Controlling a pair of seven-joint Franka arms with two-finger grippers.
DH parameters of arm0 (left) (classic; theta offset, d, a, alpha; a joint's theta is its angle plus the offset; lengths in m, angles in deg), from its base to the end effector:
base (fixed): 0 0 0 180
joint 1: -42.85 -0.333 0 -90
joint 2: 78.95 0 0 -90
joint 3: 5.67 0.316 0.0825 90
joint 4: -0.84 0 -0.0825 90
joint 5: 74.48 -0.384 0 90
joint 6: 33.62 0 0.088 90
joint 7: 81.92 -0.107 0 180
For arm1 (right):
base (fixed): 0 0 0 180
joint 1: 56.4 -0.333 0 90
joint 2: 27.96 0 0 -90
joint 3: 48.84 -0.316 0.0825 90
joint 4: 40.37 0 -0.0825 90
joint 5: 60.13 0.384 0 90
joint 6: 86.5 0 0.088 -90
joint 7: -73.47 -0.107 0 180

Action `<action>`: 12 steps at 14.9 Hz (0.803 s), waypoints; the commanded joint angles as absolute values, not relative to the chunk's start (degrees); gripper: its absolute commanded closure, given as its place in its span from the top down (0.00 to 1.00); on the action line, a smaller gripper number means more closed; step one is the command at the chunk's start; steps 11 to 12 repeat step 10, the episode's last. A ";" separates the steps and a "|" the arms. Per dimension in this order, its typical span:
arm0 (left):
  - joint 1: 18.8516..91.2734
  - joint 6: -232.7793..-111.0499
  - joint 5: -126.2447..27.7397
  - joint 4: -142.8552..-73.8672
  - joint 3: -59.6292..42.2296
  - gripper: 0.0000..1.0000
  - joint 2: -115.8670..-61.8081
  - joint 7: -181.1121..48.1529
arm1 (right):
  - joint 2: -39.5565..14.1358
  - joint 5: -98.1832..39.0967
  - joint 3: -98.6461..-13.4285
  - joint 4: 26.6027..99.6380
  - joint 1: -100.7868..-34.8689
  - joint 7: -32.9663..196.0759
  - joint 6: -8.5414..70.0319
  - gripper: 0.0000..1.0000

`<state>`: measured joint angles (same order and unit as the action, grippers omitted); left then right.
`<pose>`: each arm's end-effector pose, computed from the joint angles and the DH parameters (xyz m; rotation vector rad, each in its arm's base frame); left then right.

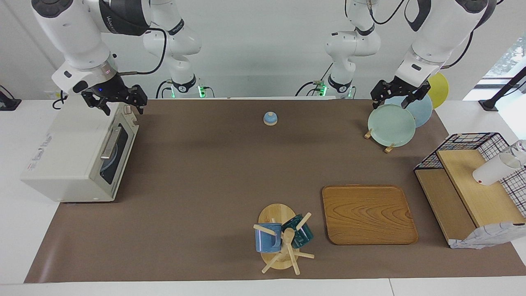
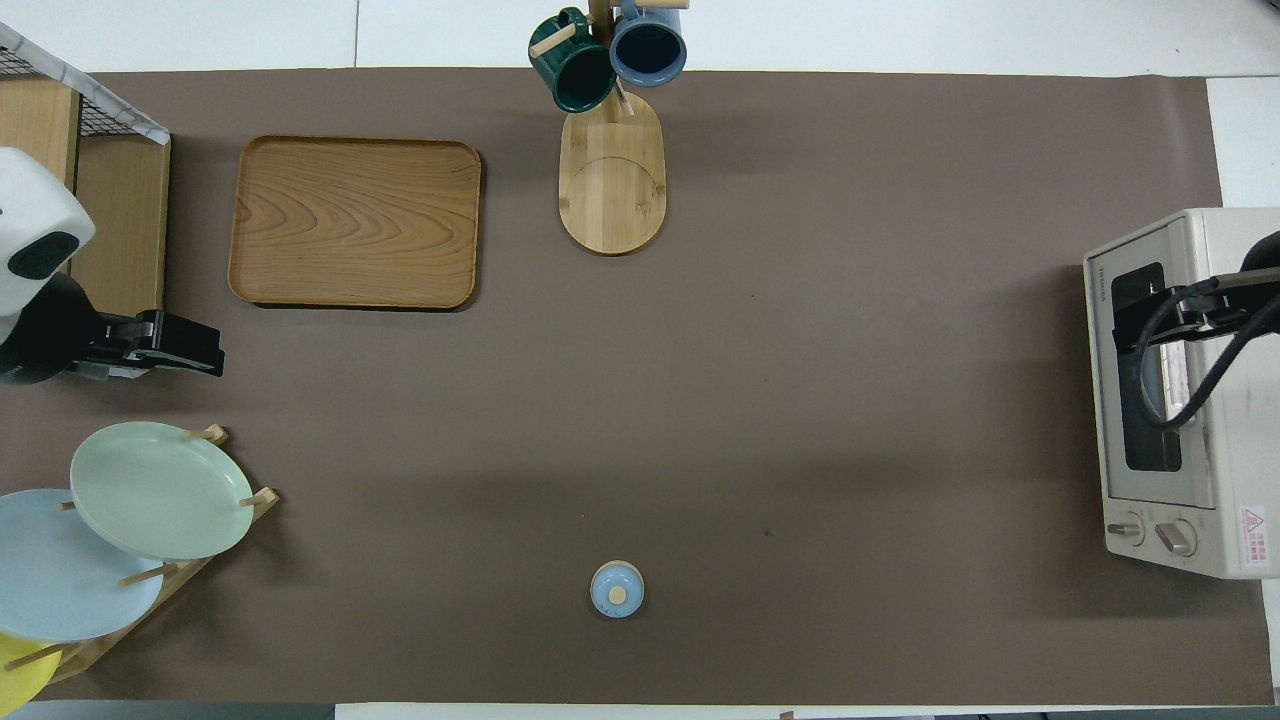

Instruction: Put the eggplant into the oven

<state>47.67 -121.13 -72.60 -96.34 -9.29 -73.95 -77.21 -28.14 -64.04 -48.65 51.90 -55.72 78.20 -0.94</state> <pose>0.5142 -0.0814 0.6090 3.1194 -0.1010 -0.1316 0.5434 -0.0160 0.6016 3.0721 0.1014 -0.1803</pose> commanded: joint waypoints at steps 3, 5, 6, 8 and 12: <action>47.24 -119.93 -73.86 -95.67 -9.63 1.00 -73.94 -77.00 | -28.40 -62.68 -48.13 51.65 -55.35 77.51 -0.37 1.00; 47.24 -119.93 -73.77 -95.67 -9.63 1.00 -73.94 -77.00 | -28.49 -62.68 -48.13 51.74 -55.78 77.42 -0.46 1.00; 47.24 -119.93 -73.77 -95.67 -9.63 1.00 -73.86 -76.91 | -28.49 -62.68 -48.22 51.74 -56.05 77.42 -0.46 1.00; 47.24 -119.93 -73.77 -95.67 -9.63 1.00 -73.86 -76.91 | -28.49 -62.68 -48.22 51.74 -56.05 77.51 -0.46 1.00; 47.24 -119.93 -73.77 -95.67 -9.63 1.00 -73.86 -77.00 | -28.49 -62.68 -48.31 51.65 -56.05 77.42 -0.28 1.00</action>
